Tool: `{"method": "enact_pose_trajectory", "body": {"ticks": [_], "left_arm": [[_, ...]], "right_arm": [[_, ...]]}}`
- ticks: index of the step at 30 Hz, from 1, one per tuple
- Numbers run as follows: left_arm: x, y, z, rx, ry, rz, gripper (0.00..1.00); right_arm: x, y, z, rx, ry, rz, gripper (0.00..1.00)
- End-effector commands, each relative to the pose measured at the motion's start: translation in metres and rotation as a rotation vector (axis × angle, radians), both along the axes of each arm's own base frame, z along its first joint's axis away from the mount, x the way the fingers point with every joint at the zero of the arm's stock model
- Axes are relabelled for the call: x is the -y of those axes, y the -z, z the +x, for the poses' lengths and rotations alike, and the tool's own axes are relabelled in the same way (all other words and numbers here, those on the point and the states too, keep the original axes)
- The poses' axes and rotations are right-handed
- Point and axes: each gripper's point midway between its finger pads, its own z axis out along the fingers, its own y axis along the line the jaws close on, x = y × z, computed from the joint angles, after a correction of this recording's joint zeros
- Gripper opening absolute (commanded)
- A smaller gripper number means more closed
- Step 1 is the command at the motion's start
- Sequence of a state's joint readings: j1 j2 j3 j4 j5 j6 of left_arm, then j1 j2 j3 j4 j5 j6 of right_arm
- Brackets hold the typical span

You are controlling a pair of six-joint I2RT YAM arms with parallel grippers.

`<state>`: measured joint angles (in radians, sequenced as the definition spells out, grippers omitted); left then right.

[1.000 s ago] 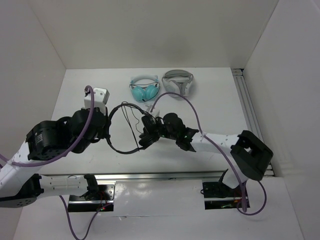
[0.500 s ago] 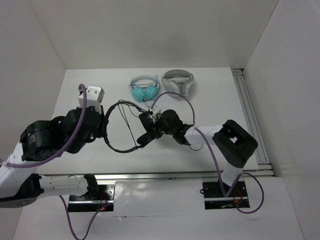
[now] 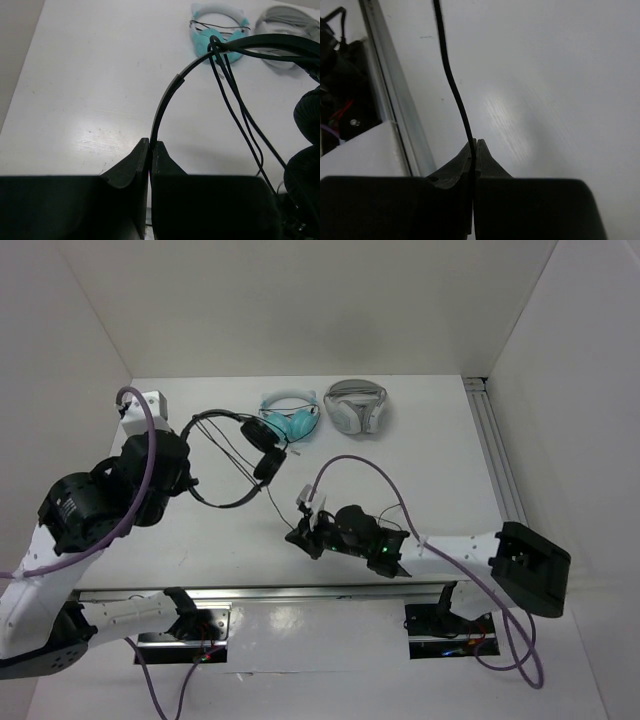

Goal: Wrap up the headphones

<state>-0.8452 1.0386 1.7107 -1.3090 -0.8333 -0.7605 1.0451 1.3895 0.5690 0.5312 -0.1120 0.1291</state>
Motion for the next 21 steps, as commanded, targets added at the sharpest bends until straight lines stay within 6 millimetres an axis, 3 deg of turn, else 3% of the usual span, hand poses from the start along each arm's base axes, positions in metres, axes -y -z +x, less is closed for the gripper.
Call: {"method": "enact_pose_trajectory", "body": {"ticks": [1,3,5,6,9,10,11,15,17,21], "left_arm": [[0.001,-0.01,0.026,0.064,-0.064,-0.038,0.0],[0.0,0.002,0.042,0.036,-0.093,0.014,0.0],[-0.001,0.016,0.051,0.0,-0.108,0.049,0.0],[0.005,0.021,0.056,-0.007,-0.084,0.066,0.0],[0.012,0.055,0.065,-0.077,-0.06,0.134,0.0],[0.015,0.068,0.068,-0.097,-0.029,0.164,0.0],[0.02,0.078,0.07,-0.123,-0.005,0.184,0.0],[0.036,0.114,0.071,-0.22,0.114,0.235,0.0],[0.035,0.129,0.068,-0.254,0.143,0.28,0.0],[0.037,0.137,0.06,-0.257,0.209,0.27,0.0]], "right_arm": [[0.003,-0.037,-0.012,0.088,0.078,0.062,0.0],[0.006,-0.049,-0.031,0.106,0.056,0.064,0.0],[0.007,-0.061,-0.037,0.129,0.073,0.06,0.0],[0.006,-0.064,-0.051,0.15,0.038,0.034,0.0],[0.007,-0.092,-0.056,0.215,0.076,0.032,0.0],[0.007,-0.09,-0.062,0.224,0.07,0.005,0.0],[0.01,-0.103,-0.055,0.243,0.108,0.014,0.0],[0.018,-0.115,-0.046,0.294,0.158,-0.042,0.0],[0.023,-0.115,-0.043,0.305,0.175,-0.086,0.0],[0.039,-0.13,-0.029,0.34,0.267,-0.131,0.0]]}}
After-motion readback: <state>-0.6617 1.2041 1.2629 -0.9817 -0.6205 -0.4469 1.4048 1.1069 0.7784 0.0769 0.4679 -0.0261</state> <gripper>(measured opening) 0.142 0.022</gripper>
